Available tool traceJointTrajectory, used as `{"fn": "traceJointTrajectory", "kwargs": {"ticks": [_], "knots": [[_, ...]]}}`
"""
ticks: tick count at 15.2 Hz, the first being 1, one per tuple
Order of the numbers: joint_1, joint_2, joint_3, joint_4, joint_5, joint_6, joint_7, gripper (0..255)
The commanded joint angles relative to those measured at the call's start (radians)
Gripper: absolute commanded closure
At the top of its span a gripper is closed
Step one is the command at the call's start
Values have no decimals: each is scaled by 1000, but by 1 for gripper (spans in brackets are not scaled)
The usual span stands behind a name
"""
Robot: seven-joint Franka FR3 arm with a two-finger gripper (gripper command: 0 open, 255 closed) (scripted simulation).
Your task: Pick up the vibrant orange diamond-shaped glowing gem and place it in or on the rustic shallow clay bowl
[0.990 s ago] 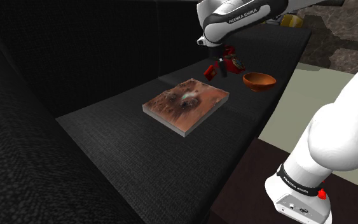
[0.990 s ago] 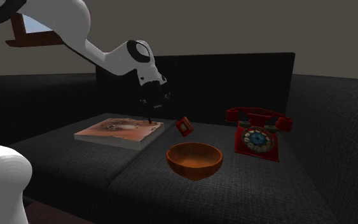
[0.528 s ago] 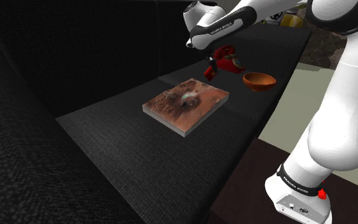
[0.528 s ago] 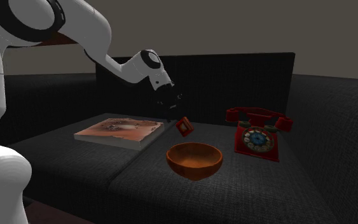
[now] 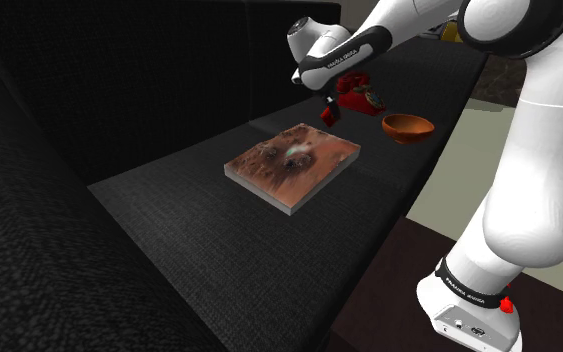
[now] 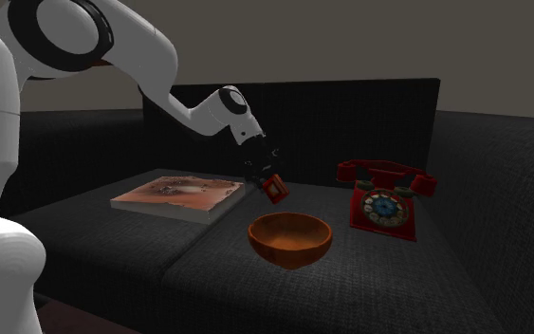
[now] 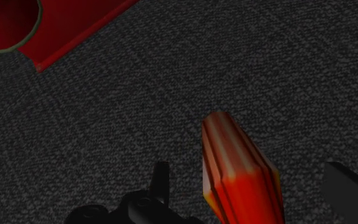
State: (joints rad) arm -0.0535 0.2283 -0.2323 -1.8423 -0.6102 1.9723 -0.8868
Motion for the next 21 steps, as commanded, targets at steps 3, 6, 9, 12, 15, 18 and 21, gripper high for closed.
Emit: {"fn": "traceJointTrajectory", "kwargs": {"ticks": [3, 6, 9, 12, 15, 18, 21], "knots": [[-6, 4, -4, -15, -4, 21, 2, 0], [-6, 4, -4, -14, -4, 21, 2, 0], [-6, 4, -4, -14, -4, 21, 2, 255], [-6, 4, -4, -14, -4, 21, 2, 255], [-6, 4, -4, -14, -4, 21, 2, 255], [-6, 4, -4, -14, -4, 21, 2, 255], [-5, -11, -3, 5, 1, -8, -16, 255]]}}
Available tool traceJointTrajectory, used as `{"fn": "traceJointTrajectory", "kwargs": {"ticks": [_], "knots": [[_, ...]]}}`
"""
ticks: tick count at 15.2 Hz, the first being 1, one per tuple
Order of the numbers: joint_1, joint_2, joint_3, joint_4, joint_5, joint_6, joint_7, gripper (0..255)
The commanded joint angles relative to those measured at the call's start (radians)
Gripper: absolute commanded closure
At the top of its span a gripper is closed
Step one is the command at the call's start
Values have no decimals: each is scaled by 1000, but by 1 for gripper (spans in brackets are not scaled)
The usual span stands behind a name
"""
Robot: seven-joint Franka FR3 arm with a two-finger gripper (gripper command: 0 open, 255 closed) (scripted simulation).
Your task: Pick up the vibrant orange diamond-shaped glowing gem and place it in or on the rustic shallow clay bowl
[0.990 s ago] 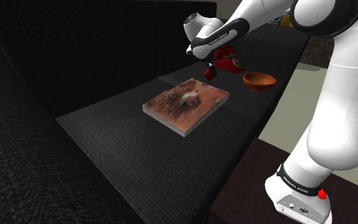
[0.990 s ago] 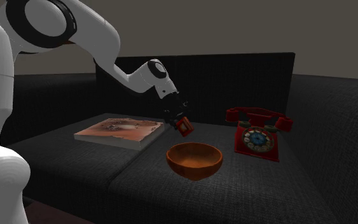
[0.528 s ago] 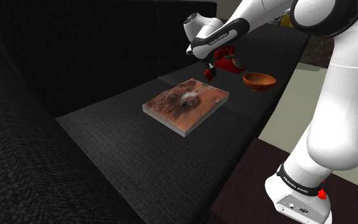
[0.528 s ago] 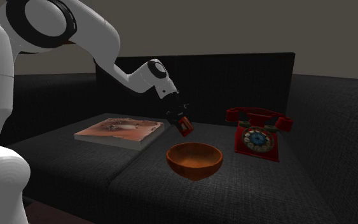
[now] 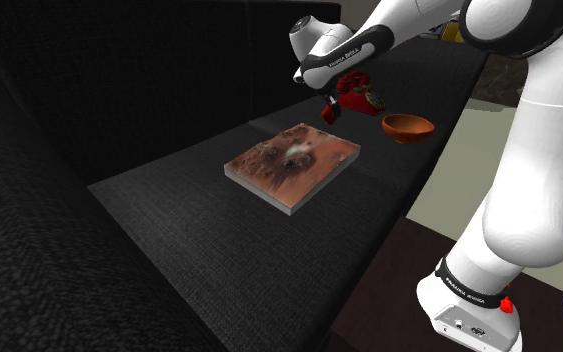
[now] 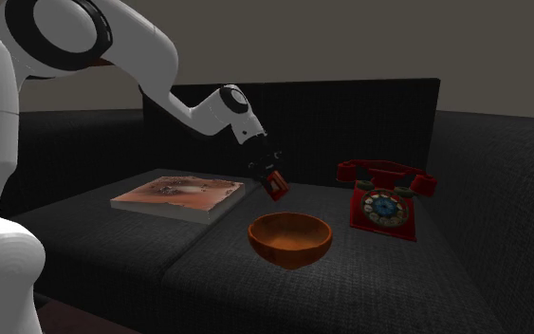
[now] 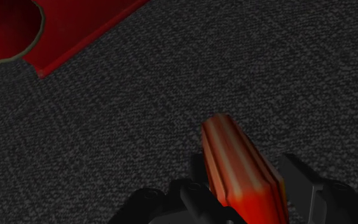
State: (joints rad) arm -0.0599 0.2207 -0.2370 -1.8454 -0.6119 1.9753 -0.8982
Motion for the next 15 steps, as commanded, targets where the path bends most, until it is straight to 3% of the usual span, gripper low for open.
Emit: {"fn": "traceJointTrajectory", "kwargs": {"ticks": [1, 15], "knots": [[3, -8, 2, 15, 4, -22, -11, 255], [11, -52, 6, 138, 24, -166, -96, 255]]}}
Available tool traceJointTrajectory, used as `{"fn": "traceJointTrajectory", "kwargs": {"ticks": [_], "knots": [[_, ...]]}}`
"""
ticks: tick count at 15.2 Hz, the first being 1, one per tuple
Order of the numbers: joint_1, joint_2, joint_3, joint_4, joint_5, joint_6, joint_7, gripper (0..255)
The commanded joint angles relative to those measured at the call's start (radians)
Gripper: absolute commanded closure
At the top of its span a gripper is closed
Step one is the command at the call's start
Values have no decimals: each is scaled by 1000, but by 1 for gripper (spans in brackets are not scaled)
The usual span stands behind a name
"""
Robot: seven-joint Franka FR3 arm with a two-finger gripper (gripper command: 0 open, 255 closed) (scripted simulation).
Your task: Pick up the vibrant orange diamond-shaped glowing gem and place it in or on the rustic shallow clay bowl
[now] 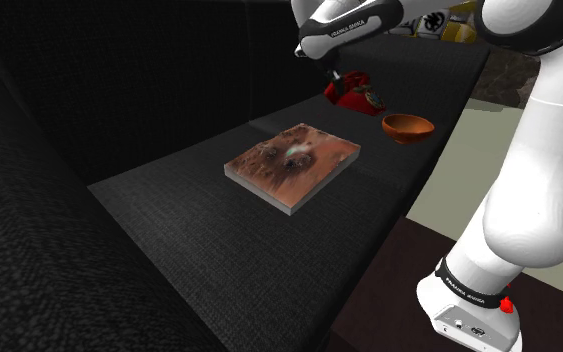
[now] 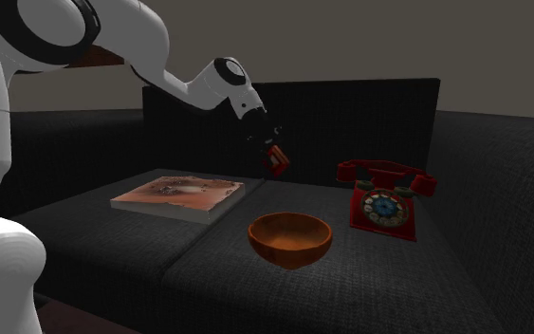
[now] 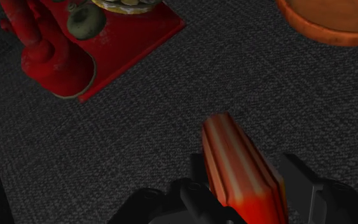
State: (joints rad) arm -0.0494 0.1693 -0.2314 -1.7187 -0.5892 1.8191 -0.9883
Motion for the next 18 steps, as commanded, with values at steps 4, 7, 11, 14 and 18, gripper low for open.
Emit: {"fn": "traceJointTrajectory", "kwargs": {"ticks": [4, 7, 11, 14, 18], "knots": [[2, -6, 1, 55, 6, -52, -31, 255], [4, -8, 2, 90, 10, -85, -51, 255], [5, -7, 2, 142, 14, -128, -77, 255], [-4, -78, -8, 59, -4, -107, -85, 255], [-27, -212, -31, -98, -42, -62, -102, 255]]}}
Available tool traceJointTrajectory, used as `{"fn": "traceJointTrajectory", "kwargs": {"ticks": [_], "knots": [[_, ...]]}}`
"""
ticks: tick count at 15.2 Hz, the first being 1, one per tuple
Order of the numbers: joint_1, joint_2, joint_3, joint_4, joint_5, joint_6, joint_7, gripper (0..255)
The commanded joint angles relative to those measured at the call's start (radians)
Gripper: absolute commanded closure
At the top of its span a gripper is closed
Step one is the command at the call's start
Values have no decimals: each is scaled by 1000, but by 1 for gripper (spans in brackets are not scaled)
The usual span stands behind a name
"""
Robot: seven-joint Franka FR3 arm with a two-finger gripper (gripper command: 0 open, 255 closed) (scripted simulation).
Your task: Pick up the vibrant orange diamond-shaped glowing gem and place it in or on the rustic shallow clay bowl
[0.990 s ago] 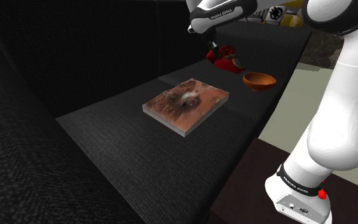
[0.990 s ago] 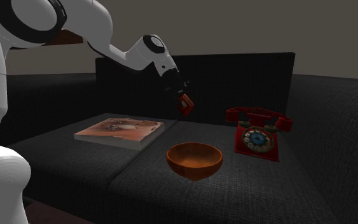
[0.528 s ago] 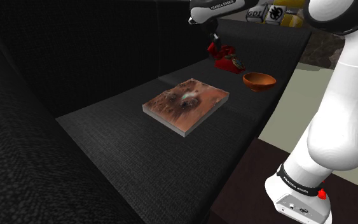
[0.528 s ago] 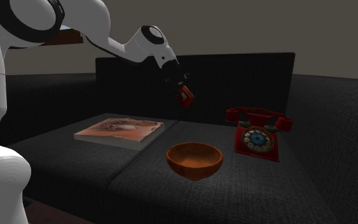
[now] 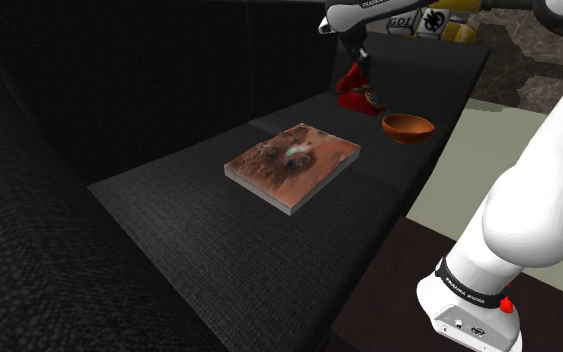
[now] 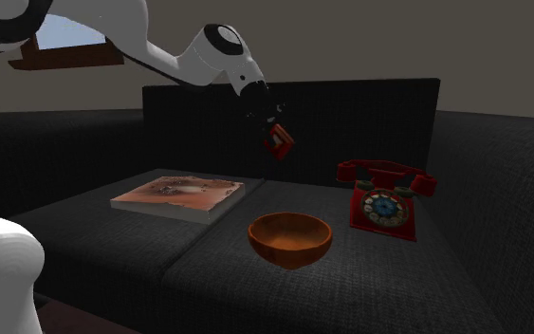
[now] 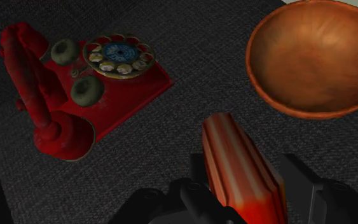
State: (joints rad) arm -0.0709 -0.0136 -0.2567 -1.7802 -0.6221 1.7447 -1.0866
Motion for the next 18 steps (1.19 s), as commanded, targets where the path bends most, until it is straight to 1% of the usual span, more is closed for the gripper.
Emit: {"fn": "traceJointTrajectory", "kwargs": {"ticks": [1, 7, 14, 18], "knots": [[-12, -61, -12, -71, -19, 22, -9, 255], [-56, -242, -55, -252, -81, 67, -58, 255], [-122, -432, -117, -409, -160, 102, -142, 255], [-130, -443, -130, -455, -176, 136, -129, 255]]}}
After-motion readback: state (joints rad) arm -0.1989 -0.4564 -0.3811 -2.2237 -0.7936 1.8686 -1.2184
